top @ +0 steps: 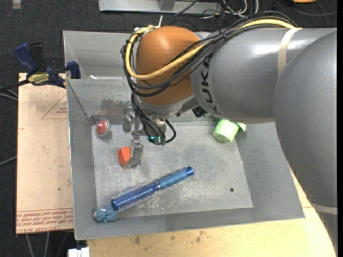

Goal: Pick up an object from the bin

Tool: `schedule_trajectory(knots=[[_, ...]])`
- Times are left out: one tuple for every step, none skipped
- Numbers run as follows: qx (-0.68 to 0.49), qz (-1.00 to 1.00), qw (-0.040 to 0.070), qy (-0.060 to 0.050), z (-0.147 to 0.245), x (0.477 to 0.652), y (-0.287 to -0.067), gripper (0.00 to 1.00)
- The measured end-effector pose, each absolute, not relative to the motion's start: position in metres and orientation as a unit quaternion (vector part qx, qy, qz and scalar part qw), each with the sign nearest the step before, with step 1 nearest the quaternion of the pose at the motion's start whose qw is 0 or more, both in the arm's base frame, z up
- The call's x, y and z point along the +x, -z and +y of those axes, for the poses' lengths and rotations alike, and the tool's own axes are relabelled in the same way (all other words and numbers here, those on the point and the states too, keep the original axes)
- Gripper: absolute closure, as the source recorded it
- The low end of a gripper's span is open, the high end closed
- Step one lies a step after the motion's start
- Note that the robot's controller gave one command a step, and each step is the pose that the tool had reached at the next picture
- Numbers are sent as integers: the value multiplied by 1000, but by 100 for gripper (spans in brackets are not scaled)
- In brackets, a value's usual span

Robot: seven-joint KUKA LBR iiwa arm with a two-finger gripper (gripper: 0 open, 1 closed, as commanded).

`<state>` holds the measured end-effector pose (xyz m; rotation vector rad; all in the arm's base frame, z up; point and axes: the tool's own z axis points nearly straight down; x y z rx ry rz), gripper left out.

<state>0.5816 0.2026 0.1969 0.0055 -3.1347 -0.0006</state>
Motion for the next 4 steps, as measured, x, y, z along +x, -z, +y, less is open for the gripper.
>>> schedule_trajectory(knots=[[60,-998,-1,1,193,568,-80,0],[139,-990,-15,3,146,531,-77,0],[138,-990,-6,2,145,528,-75,100],[108,-994,-7,0,115,582,-275,100]])
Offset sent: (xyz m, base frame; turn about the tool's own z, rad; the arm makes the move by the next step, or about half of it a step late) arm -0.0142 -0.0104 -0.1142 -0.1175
